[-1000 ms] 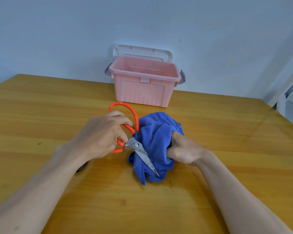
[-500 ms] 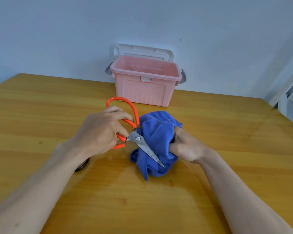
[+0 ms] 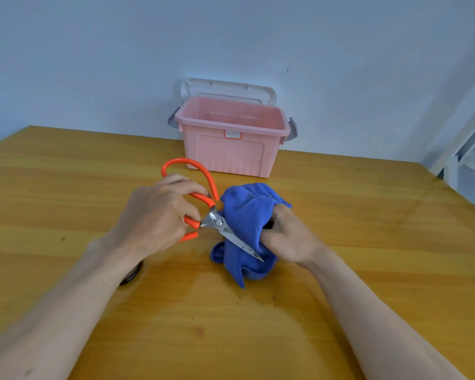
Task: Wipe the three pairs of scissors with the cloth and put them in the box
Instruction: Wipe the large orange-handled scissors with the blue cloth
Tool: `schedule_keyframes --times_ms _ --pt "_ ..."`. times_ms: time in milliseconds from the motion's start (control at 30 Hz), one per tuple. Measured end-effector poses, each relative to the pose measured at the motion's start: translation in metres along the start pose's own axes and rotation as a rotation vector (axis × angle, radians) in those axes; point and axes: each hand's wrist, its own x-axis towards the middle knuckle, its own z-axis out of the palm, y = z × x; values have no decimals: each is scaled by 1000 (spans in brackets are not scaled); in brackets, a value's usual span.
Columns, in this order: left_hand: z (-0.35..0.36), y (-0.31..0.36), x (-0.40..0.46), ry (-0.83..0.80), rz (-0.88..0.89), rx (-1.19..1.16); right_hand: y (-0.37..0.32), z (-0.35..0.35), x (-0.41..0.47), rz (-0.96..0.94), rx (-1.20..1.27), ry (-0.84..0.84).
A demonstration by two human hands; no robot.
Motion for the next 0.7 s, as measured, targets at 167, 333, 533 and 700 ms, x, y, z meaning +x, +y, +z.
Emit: schedule_keyframes --times_ms 167,333,533,700 --pt "-7 -1 1 -13 20 37 7 -10 -5 129 104 -41" --pt "-2 5 0 1 56 11 0 0 1 54 88 1" --pt "-3 -3 -1 30 25 -14 -1 1 3 15 101 23" --pt "-9 -8 0 6 -8 22 6 -11 -1 89 124 -27"
